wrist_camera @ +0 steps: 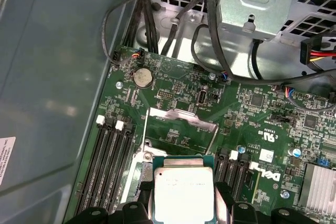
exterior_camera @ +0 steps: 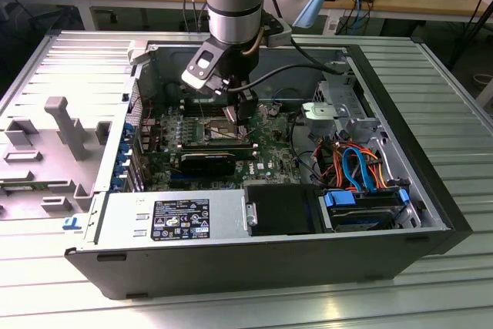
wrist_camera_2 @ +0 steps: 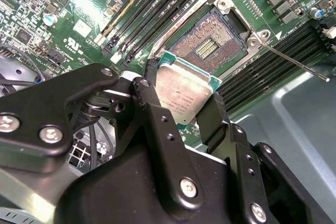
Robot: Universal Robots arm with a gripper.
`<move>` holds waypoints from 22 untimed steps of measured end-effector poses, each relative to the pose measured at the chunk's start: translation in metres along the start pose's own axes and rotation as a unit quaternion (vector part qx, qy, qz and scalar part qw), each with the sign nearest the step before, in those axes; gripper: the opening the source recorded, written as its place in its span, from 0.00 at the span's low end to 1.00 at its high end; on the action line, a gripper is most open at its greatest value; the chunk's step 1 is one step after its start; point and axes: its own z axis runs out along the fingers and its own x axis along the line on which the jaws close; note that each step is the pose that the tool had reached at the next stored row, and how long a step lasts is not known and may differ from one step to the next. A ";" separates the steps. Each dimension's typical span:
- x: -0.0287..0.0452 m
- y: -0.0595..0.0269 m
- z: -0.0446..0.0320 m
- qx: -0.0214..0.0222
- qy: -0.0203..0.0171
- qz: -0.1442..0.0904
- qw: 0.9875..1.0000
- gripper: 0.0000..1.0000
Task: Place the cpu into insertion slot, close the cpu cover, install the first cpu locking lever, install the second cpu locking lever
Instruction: 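Place the cpu into insertion slot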
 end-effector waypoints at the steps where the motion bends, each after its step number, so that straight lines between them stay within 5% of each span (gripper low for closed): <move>1: 0.0000 0.0000 0.0000 0.000 0.000 0.001 1.000 0.55; 22: 0.0000 0.0000 0.0002 0.000 -0.001 0.019 1.000 0.55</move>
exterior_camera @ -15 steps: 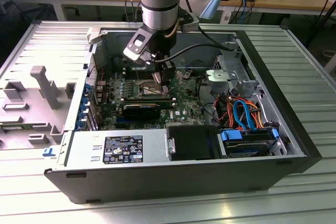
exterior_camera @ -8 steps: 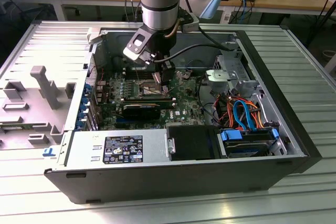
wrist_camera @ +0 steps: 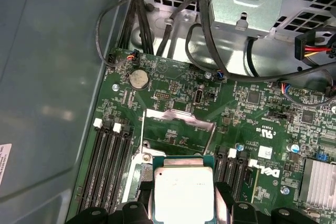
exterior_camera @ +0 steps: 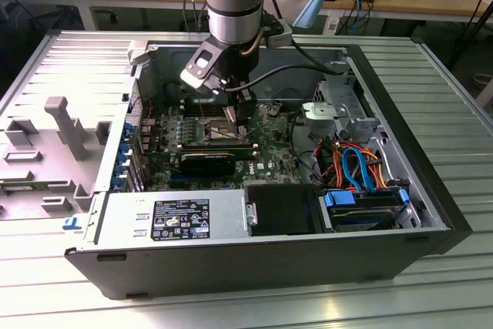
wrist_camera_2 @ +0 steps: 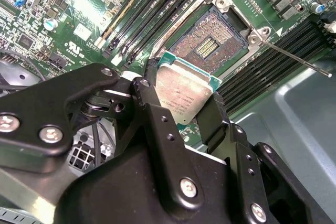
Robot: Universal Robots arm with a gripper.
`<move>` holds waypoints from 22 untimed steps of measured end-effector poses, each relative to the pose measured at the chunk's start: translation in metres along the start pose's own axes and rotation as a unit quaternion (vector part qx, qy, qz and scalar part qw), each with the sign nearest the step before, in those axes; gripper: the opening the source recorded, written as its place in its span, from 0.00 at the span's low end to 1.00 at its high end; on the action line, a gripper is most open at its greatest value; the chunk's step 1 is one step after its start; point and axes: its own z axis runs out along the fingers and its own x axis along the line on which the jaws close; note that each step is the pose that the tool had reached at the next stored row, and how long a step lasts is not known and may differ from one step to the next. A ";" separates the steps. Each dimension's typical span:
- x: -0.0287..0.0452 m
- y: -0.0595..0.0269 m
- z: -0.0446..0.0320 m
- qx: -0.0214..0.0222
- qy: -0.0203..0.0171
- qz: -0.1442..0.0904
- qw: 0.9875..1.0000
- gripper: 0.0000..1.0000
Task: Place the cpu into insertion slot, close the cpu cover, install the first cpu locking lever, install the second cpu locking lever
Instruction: 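Place the cpu into insertion slot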
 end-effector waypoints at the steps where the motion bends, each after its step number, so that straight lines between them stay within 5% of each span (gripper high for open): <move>1: 0.0000 0.0000 0.0000 0.000 0.000 0.001 1.000 0.55; 22: 0.0000 0.0000 0.0003 0.000 -0.002 0.023 1.000 0.55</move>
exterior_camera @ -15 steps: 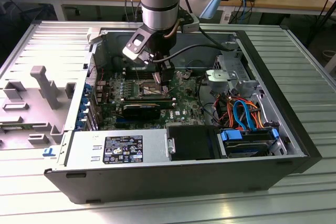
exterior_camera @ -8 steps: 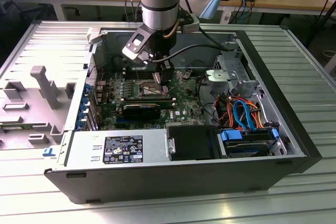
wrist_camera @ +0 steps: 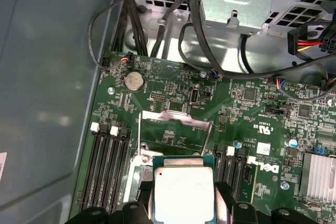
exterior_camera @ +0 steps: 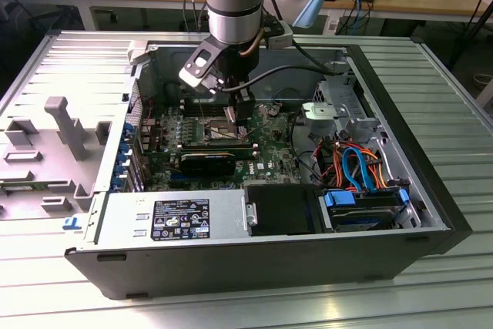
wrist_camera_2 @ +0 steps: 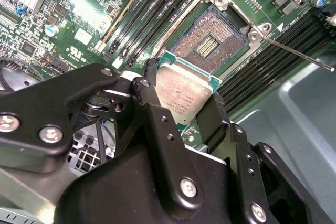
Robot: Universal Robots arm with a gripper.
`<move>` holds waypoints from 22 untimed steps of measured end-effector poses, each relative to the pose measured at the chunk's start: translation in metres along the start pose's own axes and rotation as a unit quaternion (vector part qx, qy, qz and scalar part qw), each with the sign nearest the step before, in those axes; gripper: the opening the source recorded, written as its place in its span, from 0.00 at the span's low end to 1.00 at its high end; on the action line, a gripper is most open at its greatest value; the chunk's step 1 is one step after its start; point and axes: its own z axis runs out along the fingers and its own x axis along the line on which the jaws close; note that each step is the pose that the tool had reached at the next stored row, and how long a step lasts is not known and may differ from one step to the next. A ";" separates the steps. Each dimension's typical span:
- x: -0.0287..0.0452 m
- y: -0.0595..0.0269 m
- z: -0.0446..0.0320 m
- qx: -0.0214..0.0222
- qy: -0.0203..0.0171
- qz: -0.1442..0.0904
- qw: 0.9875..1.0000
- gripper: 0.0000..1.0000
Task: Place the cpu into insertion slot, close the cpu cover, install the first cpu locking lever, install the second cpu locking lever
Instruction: 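Place the cpu into insertion slot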
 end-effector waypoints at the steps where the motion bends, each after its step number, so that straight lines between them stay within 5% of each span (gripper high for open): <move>1: 0.0000 0.0000 0.0000 0.000 0.000 0.001 1.000 0.55; 22: 0.0000 0.0000 0.0003 0.000 -0.001 0.020 1.000 0.55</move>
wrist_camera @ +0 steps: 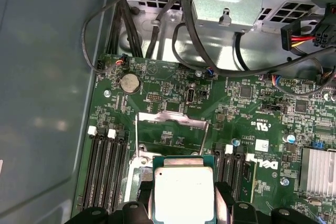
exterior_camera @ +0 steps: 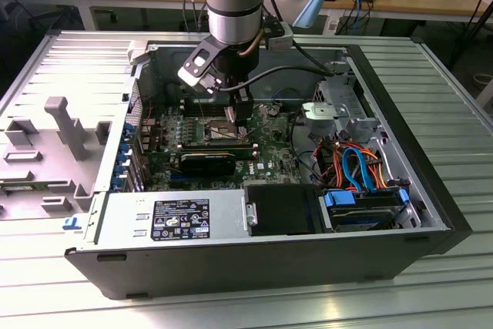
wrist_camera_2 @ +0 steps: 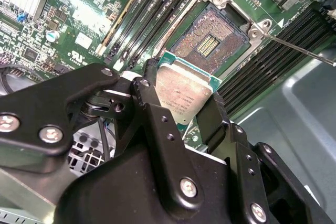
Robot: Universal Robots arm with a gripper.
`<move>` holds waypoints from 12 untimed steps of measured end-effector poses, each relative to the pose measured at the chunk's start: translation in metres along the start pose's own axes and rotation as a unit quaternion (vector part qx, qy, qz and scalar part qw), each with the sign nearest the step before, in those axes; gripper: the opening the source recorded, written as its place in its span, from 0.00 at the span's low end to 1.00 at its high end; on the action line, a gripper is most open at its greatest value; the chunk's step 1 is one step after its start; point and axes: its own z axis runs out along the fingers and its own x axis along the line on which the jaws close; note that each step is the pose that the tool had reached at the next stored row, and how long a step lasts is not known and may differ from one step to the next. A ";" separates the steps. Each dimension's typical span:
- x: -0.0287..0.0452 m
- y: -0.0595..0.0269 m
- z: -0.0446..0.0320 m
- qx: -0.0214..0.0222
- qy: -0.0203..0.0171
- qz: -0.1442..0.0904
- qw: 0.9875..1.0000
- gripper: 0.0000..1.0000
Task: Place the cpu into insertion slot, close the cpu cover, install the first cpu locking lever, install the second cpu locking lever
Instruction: 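Place the cpu into insertion slot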
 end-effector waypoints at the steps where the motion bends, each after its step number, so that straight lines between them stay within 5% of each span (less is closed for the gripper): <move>1: 0.0000 0.0000 0.0000 0.000 0.000 0.001 1.000 0.55; 12: 0.0000 0.0000 0.0002 0.000 -0.001 0.012 1.000 0.55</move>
